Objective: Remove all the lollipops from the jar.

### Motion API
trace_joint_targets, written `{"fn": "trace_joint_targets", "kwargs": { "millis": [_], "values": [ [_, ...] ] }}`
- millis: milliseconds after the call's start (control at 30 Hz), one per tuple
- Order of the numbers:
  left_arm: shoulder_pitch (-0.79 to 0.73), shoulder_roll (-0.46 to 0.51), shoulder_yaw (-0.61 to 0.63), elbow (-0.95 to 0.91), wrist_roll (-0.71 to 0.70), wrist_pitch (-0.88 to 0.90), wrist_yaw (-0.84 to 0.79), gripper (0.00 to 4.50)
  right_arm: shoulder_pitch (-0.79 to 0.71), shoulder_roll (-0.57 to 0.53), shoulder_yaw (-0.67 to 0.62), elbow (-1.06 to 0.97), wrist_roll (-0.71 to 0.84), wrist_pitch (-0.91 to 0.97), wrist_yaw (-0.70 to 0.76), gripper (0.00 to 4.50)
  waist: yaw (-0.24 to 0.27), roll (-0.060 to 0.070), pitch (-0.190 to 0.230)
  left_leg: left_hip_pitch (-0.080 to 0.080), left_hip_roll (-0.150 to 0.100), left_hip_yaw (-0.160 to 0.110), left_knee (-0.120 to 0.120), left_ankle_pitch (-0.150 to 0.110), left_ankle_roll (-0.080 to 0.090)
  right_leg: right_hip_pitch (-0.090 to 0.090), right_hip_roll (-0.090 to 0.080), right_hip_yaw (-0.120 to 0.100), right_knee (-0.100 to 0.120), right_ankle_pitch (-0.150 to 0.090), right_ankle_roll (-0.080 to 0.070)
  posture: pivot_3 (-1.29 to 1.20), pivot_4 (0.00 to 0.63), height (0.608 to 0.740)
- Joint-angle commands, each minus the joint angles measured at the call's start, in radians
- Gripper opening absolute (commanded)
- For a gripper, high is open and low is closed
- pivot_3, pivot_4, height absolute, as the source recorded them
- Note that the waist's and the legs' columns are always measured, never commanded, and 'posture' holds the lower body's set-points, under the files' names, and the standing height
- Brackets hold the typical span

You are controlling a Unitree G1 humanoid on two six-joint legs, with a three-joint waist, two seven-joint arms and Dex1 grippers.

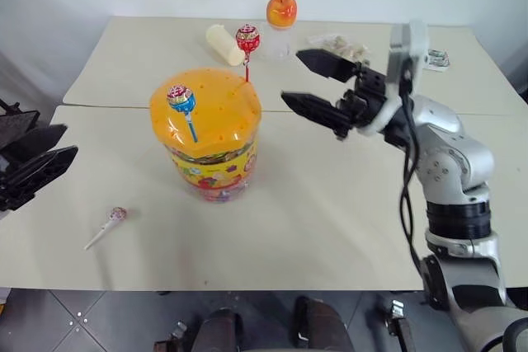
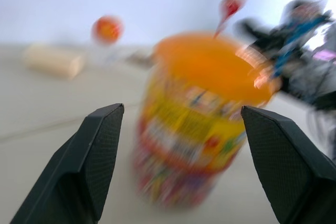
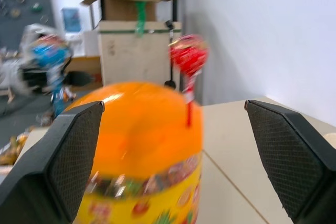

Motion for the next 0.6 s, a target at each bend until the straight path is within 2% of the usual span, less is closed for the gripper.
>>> {"fn": "trace_joint_targets", "kwargs": {
  "millis": [33, 167, 300, 400, 600],
  "values": [
    [-0.028, -0.038, 0.012, -0.101, -0.135, 0.018, 0.101, 3.78, -0.050, 0.027, 0.009, 0.039, -0.031, -0.007, -0.010, 4.50, -0.010, 0.000, 0.000, 0.000, 0.000, -0.001, 0.000, 0.000, 0.000, 0.000, 0.000, 0.000, 0.001, 0.000, 0.000, 0.00, 0.150, 0.740],
    [-0.064, -0.086, -0.004, -0.122, -0.215, 0.007, 0.187, 3.78, -0.114, 0.082, 0.050, 0.106, -0.062, 0.016, -0.006, 4.50, -0.018, 0.000, 0.000, 0.000, 0.000, 0.000, 0.001, 0.000, 0.000, 0.000, 0.000, 0.000, 0.001, 0.000, 0.000, 0.00, 0.150, 0.740],
    [-0.057, -0.087, -0.026, -0.103, -0.211, -0.006, 0.172, 3.78, -0.156, 0.115, 0.088, 0.140, -0.084, 0.043, 0.025, 4.50, -0.034, 0.000, 0.000, 0.001, 0.000, 0.000, 0.001, 0.000, 0.000, -0.001, 0.000, 0.000, 0.003, 0.000, -0.001, 0.00, 0.150, 0.740],
    [-0.057, -0.091, -0.035, -0.094, -0.213, -0.016, 0.156, 3.80, -0.183, 0.139, 0.083, 0.179, -0.099, 0.059, 0.009, 3.87, -0.036, 0.000, 0.000, 0.001, -0.001, 0.000, 0.001, 0.000, 0.000, -0.001, 0.000, 0.000, 0.003, 0.000, -0.001, 0.00, 0.150, 0.740],
    [-0.060, -0.100, -0.037, -0.083, -0.222, -0.033, 0.151, 3.80, -0.203, 0.161, 0.073, 0.194, -0.100, 0.080, 0.022, 1.94, -0.036, 0.000, 0.000, 0.001, -0.001, -0.001, 0.001, 0.000, 0.000, -0.001, 0.000, 0.000, 0.003, 0.000, -0.001, 0.00, 0.150, 0.740]
  ]
}}
